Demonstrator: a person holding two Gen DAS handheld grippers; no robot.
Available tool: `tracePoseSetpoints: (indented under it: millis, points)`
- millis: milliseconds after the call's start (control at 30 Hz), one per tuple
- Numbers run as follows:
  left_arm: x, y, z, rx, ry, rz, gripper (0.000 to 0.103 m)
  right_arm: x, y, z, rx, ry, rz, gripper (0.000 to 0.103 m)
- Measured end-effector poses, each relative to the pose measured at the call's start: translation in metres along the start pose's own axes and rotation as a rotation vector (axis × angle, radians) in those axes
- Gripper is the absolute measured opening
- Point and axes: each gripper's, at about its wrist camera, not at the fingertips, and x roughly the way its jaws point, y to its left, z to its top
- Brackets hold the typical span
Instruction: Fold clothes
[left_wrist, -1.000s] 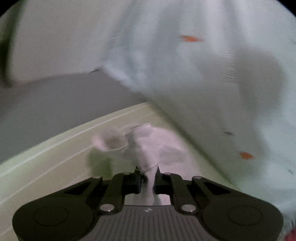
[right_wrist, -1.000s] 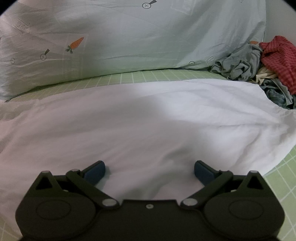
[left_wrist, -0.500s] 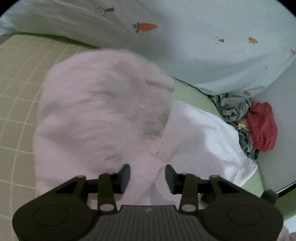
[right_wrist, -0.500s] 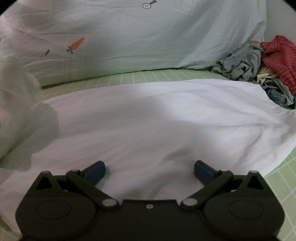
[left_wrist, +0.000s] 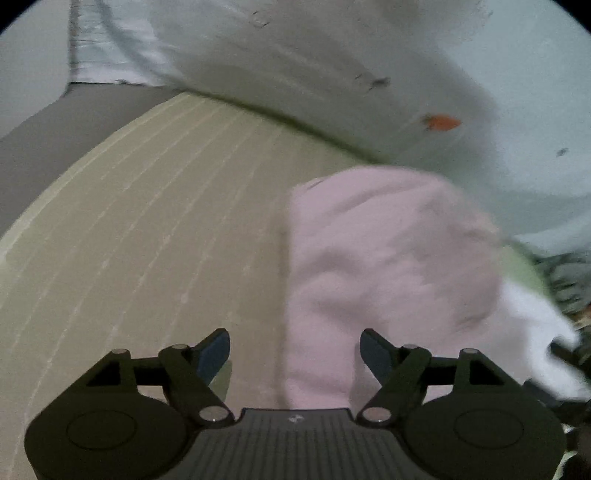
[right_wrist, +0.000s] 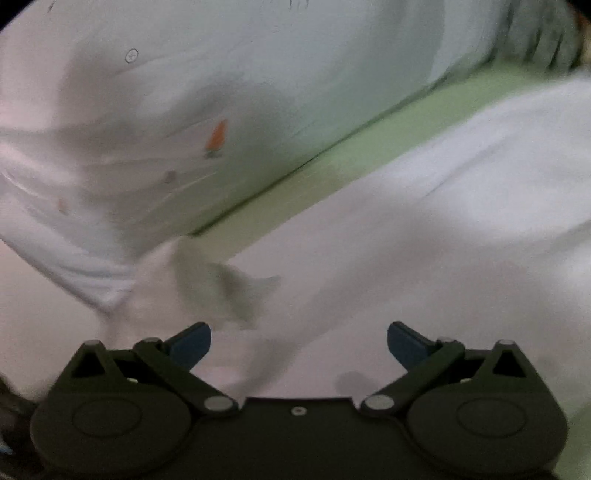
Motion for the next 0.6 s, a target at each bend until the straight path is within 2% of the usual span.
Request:
tracePoseSetpoints:
  millis: [67, 167, 200, 267, 400, 433, 467, 500, 567, 600]
  points:
    - [0.008, 0.009, -0.006, -0.045, 0.037, 0.024, 0.078, 0.021, 0.001, 0.0, 0.047, 0.062, 0.059, 0.102]
    - [0.013, 0.021, -0.008, -0.119, 0.054, -0.006, 0.08, 0.053, 0.004, -0.004, 0.08, 0.159, 0.119, 0.091]
    - [0.014, 0.022, -0.009, -0.133, 0.052, -0.016, 0.08, 0.061, 0.006, -0.006, 0.076, 0.183, 0.126, 0.088]
    - [0.016, 0.02, -0.008, -0.135, 0.046, -0.019, 0.081, 0.076, 0.014, -0.011, 0.054, 0.218, 0.12, 0.087]
    - [0.016, 0.021, -0.01, -0.121, 0.037, -0.014, 0.083, 0.091, 0.03, -0.016, -0.021, 0.203, 0.092, 0.089]
    - [0.018, 0.024, -0.009, -0.126, 0.034, -0.014, 0.083, 0.094, 0.034, -0.015, -0.032, 0.2, 0.084, 0.084]
    - [0.017, 0.022, -0.009, -0.136, 0.028, -0.011, 0.083, 0.095, 0.036, -0.013, -0.04, 0.197, 0.075, 0.075]
    - [0.016, 0.022, -0.009, -0.157, 0.02, 0.003, 0.082, 0.094, 0.038, -0.01, -0.047, 0.193, 0.066, 0.053]
    - [0.01, 0.022, -0.008, -0.177, -0.002, 0.031, 0.08, 0.089, 0.043, -0.005, -0.085, 0.176, 0.053, 0.038]
    - [0.006, 0.02, -0.007, -0.168, -0.02, 0.04, 0.079, 0.082, 0.049, -0.004, -0.135, 0.155, 0.053, 0.027]
